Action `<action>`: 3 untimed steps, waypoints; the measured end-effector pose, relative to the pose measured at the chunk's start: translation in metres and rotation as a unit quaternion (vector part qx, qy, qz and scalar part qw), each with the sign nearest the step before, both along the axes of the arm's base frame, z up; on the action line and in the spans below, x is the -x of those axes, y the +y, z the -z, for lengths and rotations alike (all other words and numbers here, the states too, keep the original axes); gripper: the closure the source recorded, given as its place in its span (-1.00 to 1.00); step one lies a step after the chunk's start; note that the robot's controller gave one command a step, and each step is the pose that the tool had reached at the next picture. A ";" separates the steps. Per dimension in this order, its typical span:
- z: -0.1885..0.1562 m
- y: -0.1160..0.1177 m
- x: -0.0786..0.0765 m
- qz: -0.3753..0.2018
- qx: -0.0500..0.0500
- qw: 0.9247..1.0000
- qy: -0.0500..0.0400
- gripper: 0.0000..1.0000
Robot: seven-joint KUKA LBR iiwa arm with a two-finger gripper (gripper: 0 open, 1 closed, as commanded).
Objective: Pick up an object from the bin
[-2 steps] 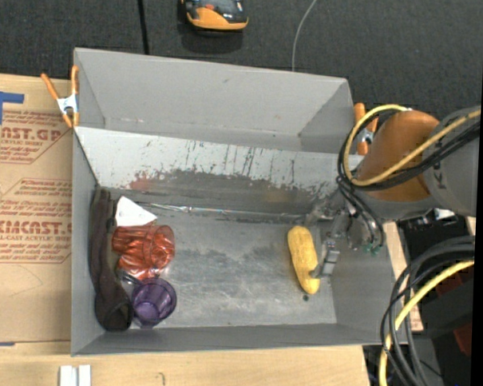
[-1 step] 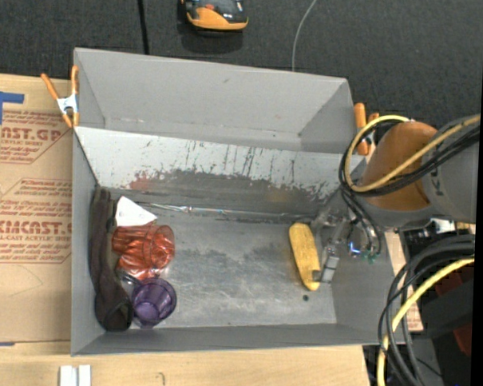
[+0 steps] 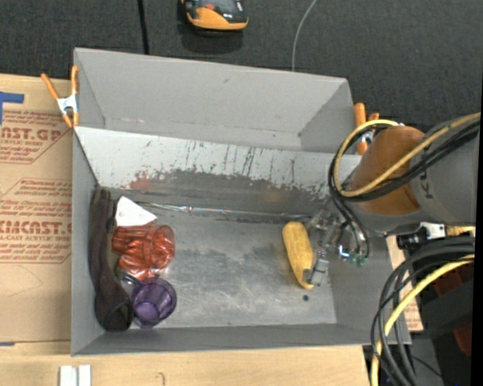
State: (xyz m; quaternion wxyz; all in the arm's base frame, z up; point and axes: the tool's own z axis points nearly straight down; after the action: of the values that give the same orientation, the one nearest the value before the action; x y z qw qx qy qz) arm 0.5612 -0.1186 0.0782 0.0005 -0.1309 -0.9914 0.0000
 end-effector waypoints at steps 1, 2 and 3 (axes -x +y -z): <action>0.003 0.000 0.017 -0.153 0.000 0.988 -0.002 -1.00; 0.008 0.020 0.048 0.087 0.000 0.996 -0.001 1.00; 0.009 0.021 0.050 0.086 0.000 0.996 0.000 -1.00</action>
Offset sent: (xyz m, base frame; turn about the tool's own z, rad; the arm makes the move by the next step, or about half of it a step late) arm -0.0493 0.0202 -0.0082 0.1738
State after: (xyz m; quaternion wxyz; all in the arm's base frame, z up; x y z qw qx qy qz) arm 0.5117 -0.0979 0.0694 0.0005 -0.2160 -0.9764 0.0002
